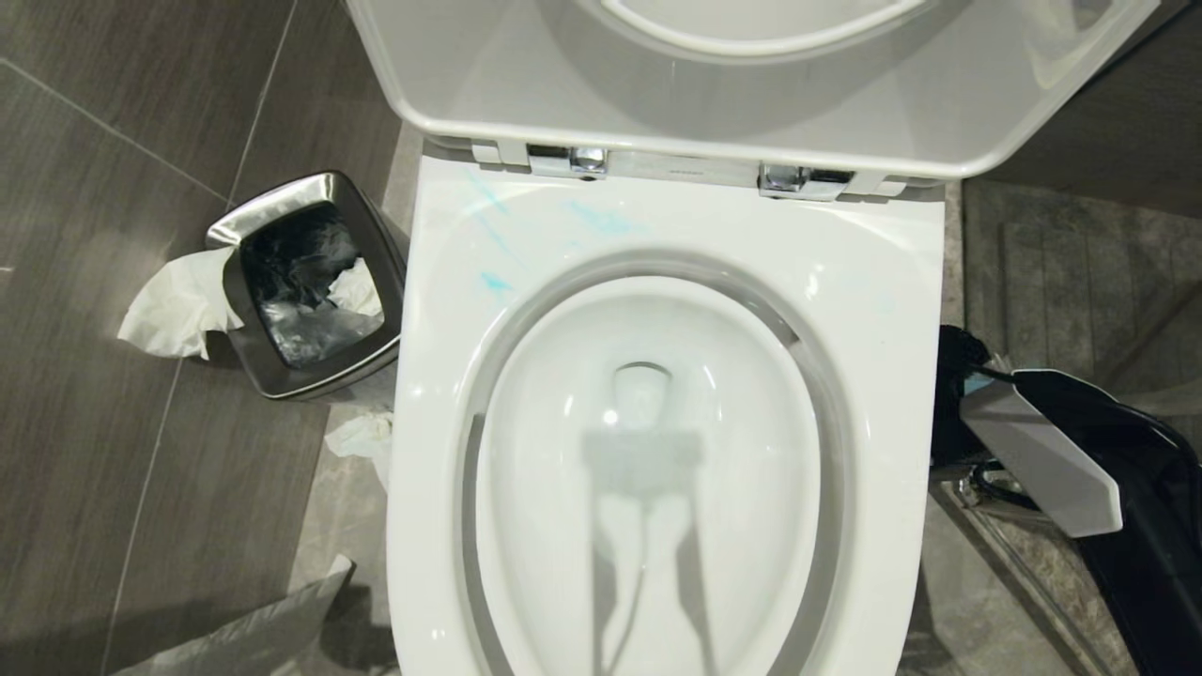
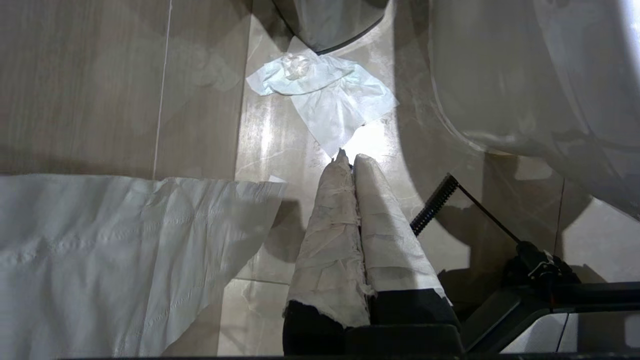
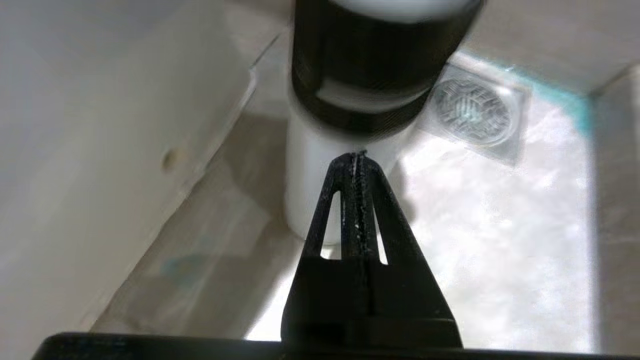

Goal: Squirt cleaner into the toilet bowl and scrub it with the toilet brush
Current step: Pour in the cleaning agent

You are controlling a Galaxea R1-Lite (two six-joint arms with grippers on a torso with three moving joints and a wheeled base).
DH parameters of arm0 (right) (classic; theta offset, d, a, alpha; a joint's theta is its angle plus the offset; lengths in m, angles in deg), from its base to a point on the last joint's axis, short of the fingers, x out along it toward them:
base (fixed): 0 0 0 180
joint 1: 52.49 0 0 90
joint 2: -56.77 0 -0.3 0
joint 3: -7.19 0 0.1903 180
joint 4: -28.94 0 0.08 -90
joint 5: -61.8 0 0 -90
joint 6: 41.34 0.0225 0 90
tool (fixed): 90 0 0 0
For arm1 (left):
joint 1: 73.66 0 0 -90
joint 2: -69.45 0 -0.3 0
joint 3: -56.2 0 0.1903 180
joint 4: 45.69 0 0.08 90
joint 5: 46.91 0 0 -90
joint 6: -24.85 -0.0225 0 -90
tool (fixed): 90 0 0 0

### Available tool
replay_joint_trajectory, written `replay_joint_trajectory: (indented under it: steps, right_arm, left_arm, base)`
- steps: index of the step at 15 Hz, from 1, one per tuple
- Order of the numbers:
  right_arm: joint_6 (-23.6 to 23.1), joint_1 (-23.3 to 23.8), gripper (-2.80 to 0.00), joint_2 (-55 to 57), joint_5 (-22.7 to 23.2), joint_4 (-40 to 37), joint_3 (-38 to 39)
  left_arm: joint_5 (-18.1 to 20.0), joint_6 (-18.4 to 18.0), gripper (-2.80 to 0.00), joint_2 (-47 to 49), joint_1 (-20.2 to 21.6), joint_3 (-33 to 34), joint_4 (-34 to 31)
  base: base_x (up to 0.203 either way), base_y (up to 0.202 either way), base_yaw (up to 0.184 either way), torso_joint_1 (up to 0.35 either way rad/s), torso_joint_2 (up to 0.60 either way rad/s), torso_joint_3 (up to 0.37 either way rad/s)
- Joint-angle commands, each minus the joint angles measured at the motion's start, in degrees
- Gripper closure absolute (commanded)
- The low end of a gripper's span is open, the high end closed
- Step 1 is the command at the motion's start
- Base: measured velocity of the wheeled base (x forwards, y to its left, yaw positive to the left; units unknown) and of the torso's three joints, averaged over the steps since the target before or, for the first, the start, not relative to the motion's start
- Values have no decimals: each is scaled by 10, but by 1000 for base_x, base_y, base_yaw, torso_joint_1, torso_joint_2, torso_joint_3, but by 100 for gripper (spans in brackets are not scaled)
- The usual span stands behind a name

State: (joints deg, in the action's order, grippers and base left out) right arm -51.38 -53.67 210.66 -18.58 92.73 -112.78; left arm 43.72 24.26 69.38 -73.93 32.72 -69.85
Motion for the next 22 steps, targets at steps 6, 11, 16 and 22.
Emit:
replay_joint_trajectory:
  steps: [6, 11, 16, 22]
  right_arm:
    - [-1, 0, 0, -51, 0, 5, 64]
    - [9, -3, 0, -128, 0, 5, 202]
    - [12, -2, -280, -147, -3, 5, 238]
    - [17, -3, -280, -125, -2, 5, 212]
  left_arm:
    - [0, 0, 0, 1, 0, 0, 0]
    - [0, 0, 0, 1, 0, -1, 0]
    - [0, 0, 0, 1, -1, 0, 0]
    - [0, 0, 0, 1, 0, 0, 0]
  base:
    - [0, 0, 0, 0, 0, 0]
    - [0, 0, 0, 0, 0, 0]
    - [0, 0, 0, 0, 0, 0]
    - [0, 0, 0, 0, 0, 0]
